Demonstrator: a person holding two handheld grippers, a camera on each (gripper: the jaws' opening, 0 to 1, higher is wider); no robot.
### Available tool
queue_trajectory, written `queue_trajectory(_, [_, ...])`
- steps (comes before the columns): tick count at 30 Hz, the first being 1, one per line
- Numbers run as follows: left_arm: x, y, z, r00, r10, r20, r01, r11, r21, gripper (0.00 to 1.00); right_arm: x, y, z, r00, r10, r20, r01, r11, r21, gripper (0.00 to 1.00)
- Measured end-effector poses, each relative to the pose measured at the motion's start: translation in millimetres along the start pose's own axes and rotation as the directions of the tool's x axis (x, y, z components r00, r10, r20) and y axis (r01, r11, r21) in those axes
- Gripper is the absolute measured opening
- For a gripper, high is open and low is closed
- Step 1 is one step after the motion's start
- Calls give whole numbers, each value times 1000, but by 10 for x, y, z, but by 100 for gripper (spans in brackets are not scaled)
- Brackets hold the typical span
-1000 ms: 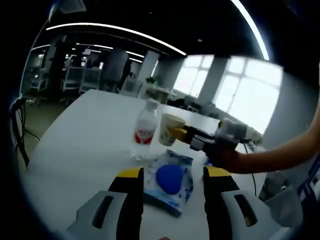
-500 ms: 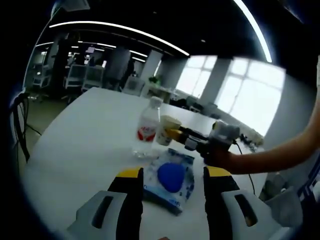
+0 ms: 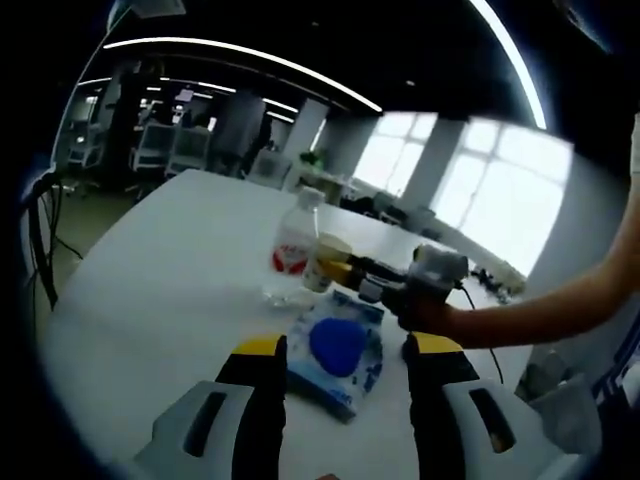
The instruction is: Arrange the tabletop items into an orderly group along one side of the table until the central work area is clear of visible clutter.
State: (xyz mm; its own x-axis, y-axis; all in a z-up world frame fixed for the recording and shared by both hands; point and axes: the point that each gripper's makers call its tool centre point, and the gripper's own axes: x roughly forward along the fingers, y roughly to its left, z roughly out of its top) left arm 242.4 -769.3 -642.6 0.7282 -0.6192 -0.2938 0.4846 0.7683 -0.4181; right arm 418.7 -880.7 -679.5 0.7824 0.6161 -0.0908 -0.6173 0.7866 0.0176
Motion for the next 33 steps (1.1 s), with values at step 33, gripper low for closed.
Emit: queue_trajectory(33, [4, -6, -71, 1000, -2, -26, 2, 1000, -2, 46, 3, -65, -294, 996, 12, -94, -14, 1000, -21, 36])
